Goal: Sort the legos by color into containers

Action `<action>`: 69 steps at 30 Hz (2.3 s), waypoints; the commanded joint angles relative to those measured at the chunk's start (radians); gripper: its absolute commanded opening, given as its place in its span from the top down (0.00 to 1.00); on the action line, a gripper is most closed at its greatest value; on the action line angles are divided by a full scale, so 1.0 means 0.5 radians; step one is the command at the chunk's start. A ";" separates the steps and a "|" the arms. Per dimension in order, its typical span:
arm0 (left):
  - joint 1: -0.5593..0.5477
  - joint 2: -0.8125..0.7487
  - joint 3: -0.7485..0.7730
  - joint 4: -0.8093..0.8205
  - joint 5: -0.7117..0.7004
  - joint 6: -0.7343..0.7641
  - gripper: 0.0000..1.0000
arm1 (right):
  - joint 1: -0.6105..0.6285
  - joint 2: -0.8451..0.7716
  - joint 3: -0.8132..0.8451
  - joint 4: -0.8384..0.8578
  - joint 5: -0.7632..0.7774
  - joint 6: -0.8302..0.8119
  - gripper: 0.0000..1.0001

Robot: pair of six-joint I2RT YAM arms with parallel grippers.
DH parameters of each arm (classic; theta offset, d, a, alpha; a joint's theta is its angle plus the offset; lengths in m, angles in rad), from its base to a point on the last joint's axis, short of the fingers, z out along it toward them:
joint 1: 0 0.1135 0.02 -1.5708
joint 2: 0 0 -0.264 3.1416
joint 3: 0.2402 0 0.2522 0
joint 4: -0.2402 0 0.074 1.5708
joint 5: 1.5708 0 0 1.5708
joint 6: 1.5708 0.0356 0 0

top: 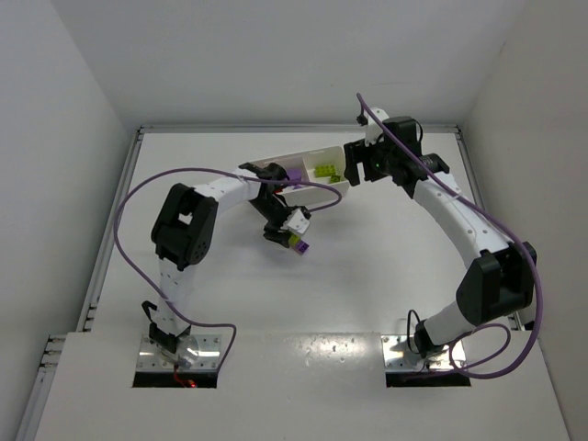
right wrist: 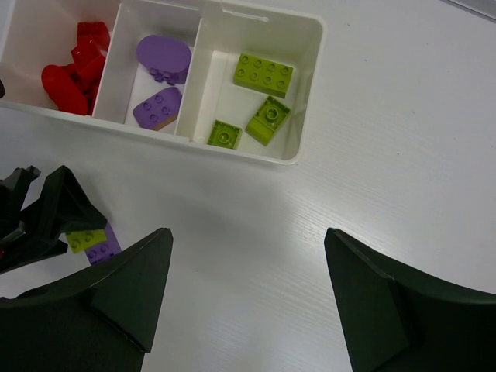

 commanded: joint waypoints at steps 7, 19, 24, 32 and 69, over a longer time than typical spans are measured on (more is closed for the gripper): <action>-0.043 0.013 0.021 0.176 -0.025 -0.140 0.58 | 0.011 -0.032 0.018 0.020 -0.002 -0.014 0.21; 0.202 -0.554 -0.248 0.731 0.748 -1.573 0.99 | -0.013 -0.179 -0.274 -0.114 -0.765 -0.458 0.29; 0.242 -0.843 -0.466 1.105 0.733 -2.266 1.00 | -0.035 -0.220 -0.320 -0.274 -1.229 -0.652 0.38; 0.267 -1.006 -0.583 1.309 0.746 -2.723 1.00 | 0.017 -0.238 -0.167 -0.351 -1.530 -0.775 0.38; 0.027 -1.156 -0.629 1.125 0.690 -2.254 1.00 | 0.358 0.014 0.110 -0.606 -1.272 -1.383 0.22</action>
